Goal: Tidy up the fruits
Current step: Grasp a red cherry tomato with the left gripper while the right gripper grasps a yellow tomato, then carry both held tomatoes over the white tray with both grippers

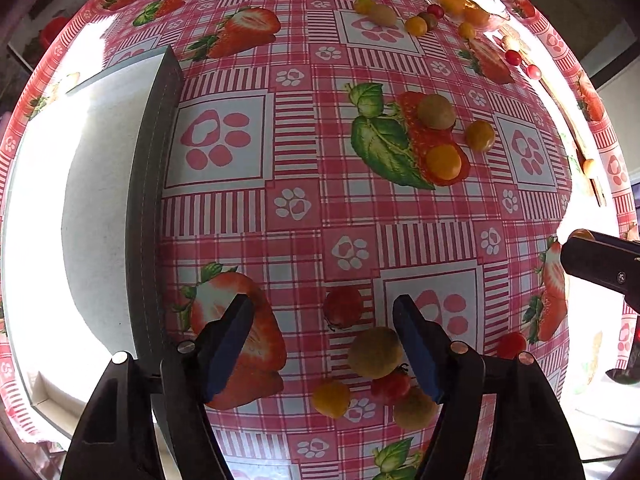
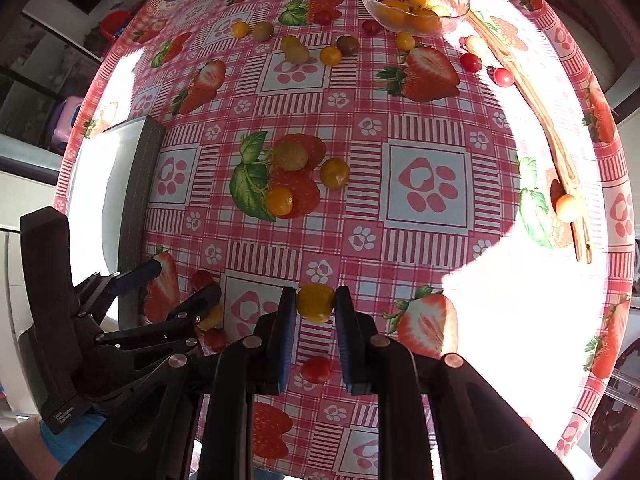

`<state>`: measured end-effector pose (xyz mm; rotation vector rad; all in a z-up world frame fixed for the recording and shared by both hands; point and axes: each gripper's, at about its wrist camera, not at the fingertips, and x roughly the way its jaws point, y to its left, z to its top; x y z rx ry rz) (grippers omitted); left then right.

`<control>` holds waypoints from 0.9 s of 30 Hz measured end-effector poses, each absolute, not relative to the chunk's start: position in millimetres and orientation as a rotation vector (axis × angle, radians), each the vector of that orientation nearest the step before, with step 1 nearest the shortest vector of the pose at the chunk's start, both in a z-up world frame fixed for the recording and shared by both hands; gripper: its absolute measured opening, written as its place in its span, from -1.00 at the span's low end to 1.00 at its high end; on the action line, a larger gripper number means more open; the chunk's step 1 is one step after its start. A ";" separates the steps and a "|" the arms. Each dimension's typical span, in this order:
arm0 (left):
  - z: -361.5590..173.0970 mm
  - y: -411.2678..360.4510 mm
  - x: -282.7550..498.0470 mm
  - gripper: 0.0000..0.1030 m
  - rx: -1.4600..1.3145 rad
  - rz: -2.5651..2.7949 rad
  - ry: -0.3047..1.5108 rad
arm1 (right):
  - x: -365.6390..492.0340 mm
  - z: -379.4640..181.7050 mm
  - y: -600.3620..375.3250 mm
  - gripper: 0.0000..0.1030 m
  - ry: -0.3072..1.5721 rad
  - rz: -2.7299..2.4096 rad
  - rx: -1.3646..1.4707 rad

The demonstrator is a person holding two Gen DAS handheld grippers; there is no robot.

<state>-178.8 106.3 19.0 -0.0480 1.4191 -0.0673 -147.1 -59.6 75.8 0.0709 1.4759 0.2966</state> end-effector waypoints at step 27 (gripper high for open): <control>87.4 208.0 -212.8 -0.66 -0.185 0.047 1.293 | -145.1 98.3 18.2 -0.59 1.442 0.447 0.022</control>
